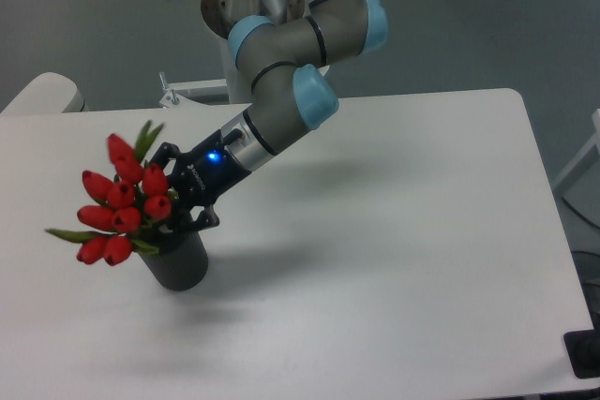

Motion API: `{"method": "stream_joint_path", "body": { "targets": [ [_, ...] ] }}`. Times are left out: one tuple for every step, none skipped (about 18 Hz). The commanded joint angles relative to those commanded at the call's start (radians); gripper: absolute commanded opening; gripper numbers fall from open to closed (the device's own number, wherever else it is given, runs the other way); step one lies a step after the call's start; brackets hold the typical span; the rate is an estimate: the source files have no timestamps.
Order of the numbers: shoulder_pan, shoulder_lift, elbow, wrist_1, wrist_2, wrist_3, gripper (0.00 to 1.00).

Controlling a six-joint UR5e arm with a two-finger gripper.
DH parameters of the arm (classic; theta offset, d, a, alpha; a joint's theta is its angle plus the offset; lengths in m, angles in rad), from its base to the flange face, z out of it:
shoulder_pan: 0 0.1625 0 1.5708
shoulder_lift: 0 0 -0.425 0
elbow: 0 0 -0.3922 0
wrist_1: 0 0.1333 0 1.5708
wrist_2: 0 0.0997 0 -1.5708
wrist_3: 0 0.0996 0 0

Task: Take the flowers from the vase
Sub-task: 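Close the gripper on the tulip stems and begin lifting, then lift the gripped tulips up and out of the grey vase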

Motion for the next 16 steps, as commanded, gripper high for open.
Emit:
{"method": "stream_joint_path", "body": {
  "targets": [
    [0.0,0.0,0.0,0.002,0.0,0.0,0.41],
    [0.0,0.0,0.002,0.002,0.0,0.0,0.39],
    [0.0,0.0,0.002,0.002,0.0,0.0,0.38],
    [0.002,0.002,0.003,0.002,0.0,0.0,0.37],
    [0.003,0.002,0.003,0.002,0.0,0.0,0.36],
    [0.005,0.002,0.005,0.002,0.0,-0.002,0.36],
    [0.009,0.003,0.005,0.002,0.0,0.0,0.36],
    [0.012,0.003,0.005,0.002,0.0,-0.002,0.36],
    [0.015,0.006,0.006,0.002,-0.002,-0.002,0.35],
    [0.021,0.008,0.005,0.002,-0.002,-0.003,0.35],
    [0.026,0.008,0.005,0.002,-0.005,-0.003,0.35],
    [0.028,0.009,0.005,0.002,-0.015,-0.005,0.33],
    [0.034,0.009,0.005,0.002,-0.026,-0.006,0.33],
    [0.038,0.009,0.006,0.002,-0.034,-0.009,0.32],
    [0.041,0.011,0.005,0.0,-0.037,-0.011,0.31],
    [0.041,0.014,0.006,0.0,-0.037,-0.012,0.31]
  ]
}}
